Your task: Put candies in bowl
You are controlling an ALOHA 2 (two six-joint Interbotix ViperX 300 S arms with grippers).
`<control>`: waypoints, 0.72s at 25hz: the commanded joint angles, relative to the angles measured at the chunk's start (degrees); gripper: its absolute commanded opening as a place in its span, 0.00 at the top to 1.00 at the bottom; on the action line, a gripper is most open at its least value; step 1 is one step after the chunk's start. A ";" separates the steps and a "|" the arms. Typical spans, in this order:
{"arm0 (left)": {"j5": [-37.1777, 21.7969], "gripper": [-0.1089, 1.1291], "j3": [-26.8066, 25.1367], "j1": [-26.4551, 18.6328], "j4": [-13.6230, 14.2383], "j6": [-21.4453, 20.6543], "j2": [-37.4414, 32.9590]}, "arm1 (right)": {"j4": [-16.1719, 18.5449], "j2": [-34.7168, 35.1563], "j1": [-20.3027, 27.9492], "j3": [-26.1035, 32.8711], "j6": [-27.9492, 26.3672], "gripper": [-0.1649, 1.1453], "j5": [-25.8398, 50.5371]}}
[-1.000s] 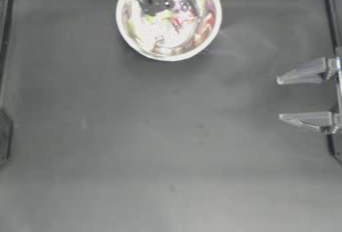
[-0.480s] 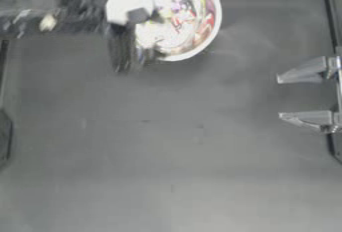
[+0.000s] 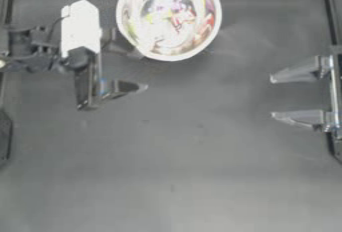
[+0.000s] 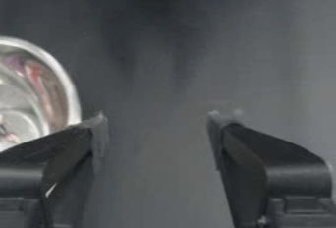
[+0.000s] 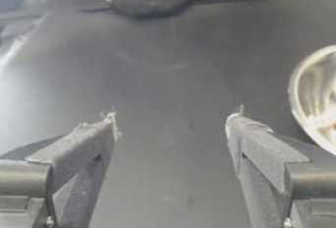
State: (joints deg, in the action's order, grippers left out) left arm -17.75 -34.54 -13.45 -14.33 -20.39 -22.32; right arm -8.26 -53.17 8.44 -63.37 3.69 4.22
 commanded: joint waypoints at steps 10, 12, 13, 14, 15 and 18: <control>7.56 0.28 -10.72 3.08 -4.66 -0.09 -10.81 | 0.18 0.62 0.09 1.58 -0.09 0.13 -2.02; 8.26 0.28 -12.22 3.43 -4.75 -0.09 -12.22 | 0.35 0.70 0.00 1.58 0.00 0.13 -2.46; 8.70 0.28 -12.74 3.69 -4.75 -0.09 -12.83 | 0.53 0.70 0.09 1.58 0.00 0.13 -2.64; 9.23 0.28 -13.36 3.96 -4.83 0.00 -13.45 | 0.70 0.70 0.09 1.58 0.00 0.13 -2.64; 9.84 0.28 -13.89 4.13 -4.75 -0.09 -14.06 | 0.70 0.62 0.09 1.67 -0.09 0.13 -2.72; 12.48 0.29 -15.73 4.22 -4.75 -0.35 -15.91 | 0.70 0.70 0.00 1.58 -0.09 0.13 -3.16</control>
State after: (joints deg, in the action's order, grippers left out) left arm -6.77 -50.27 -9.32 -18.98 -20.65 -36.74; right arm -7.73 -52.91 8.44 -63.37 3.69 1.76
